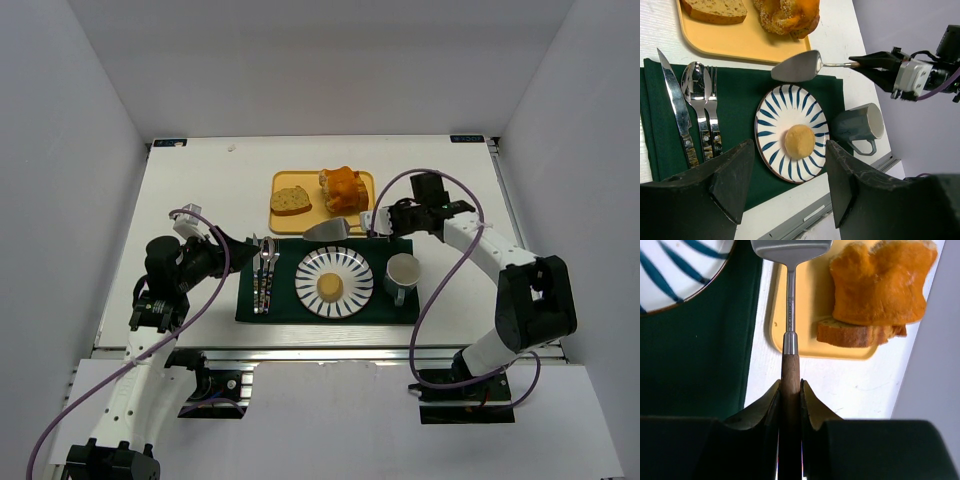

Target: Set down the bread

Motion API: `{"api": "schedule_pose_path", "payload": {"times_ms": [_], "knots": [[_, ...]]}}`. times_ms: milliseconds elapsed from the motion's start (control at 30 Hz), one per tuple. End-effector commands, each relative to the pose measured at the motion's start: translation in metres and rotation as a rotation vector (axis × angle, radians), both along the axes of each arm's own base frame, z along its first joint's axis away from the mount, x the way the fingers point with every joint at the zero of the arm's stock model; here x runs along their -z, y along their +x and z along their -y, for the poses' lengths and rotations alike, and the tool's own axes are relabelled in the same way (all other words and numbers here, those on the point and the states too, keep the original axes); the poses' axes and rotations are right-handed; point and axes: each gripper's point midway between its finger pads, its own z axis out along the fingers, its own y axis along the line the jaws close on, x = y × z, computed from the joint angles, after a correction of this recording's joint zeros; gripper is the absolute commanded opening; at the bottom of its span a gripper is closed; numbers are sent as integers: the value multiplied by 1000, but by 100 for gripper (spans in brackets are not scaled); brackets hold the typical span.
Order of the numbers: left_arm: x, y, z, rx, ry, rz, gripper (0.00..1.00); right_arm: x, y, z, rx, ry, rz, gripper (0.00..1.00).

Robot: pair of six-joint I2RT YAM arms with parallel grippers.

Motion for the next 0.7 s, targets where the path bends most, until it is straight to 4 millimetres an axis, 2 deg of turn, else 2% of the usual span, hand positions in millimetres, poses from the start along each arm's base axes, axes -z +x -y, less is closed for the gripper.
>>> {"api": "schedule_pose_path", "payload": {"times_ms": [0, 67, 133, 167, 200, 267, 300, 367, 433, 467, 533, 567, 667], "knots": [[-11, 0, 0, 0, -2, 42, 68, -59, 25, -7, 126, 204, -8, 0], [-12, 1, 0, -3, -2, 46, 68, -75, 32, -4, 202, 288, -59, 0], [-12, 1, 0, -5, -4, 49, 68, -96, 45, 14, 413, 447, -164, 0], [-13, 1, 0, -6, -7, 54, 68, -102, 57, 38, 536, 503, -181, 0], [-14, 1, 0, -6, -9, 60, 68, -112, 63, 50, 690, 632, -254, 0], [-16, 1, 0, -9, -16, 71, 68, -108, 76, 102, 974, 712, -250, 0], [-15, 2, 0, -12, -21, 71, 68, -104, 75, 117, 1061, 737, -259, 0], [-14, 2, 1, -4, -27, 77, 68, -75, 66, 155, 1286, 723, -271, 0], [-10, 3, 3, 5, -30, 74, 68, -39, 49, 179, 1461, 638, -270, 0], [-9, 3, 4, 11, -32, 74, 68, -28, 42, 206, 1552, 627, -262, 0], [-8, 4, 5, 20, -33, 76, 68, 0, 25, 219, 1639, 602, -319, 0], [-8, 5, 6, 25, -33, 80, 68, 7, 19, 229, 1677, 604, -330, 0], [-7, 7, 7, 35, -32, 84, 68, 28, 8, 240, 1738, 589, -349, 0]]}}
